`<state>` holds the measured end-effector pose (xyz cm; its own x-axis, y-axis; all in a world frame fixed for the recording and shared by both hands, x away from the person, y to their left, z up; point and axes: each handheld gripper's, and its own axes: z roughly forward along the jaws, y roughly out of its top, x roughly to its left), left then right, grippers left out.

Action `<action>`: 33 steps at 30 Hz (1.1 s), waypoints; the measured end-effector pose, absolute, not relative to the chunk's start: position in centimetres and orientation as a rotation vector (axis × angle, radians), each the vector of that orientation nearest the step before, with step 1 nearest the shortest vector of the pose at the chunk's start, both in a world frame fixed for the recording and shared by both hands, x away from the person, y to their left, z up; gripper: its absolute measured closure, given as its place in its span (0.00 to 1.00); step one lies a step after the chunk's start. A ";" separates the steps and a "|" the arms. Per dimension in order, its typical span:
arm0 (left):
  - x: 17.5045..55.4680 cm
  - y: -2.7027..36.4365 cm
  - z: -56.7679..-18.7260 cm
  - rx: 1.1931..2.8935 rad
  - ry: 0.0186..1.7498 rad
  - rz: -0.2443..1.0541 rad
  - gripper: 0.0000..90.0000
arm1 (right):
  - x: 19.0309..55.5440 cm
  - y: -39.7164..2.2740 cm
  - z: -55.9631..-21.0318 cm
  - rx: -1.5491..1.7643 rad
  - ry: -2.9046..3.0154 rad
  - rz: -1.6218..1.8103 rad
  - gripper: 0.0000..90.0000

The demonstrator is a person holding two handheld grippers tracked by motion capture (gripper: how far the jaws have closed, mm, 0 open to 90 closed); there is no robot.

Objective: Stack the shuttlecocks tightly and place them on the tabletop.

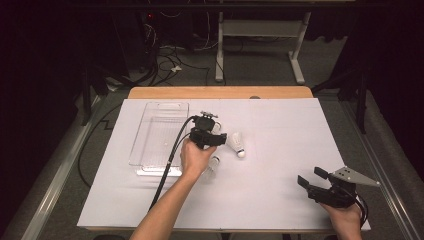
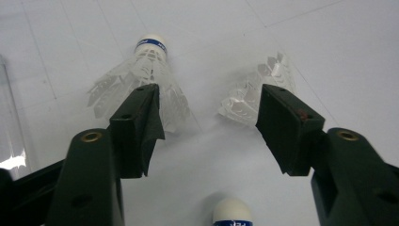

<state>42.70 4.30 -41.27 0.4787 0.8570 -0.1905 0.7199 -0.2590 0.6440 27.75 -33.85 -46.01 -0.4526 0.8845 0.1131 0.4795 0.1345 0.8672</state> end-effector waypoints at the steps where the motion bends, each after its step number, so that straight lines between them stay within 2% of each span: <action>1: 42.8 4.4 -41.2 2.035 1.306 0.248 0.46 | 27.8 -33.8 -46.0 1.306 1.992 1.260 0.27; 21: 44.7 4.0 -41.6 2.049 1.381 0.200 0.47 | 27.8 -33.8 -46.0 1.307 1.994 1.260 0.28; 33: 45.6 4.1 -42.2 2.035 1.425 0.162 0.52 | 27.8 -33.8 -46.0 1.306 1.998 1.259 0.28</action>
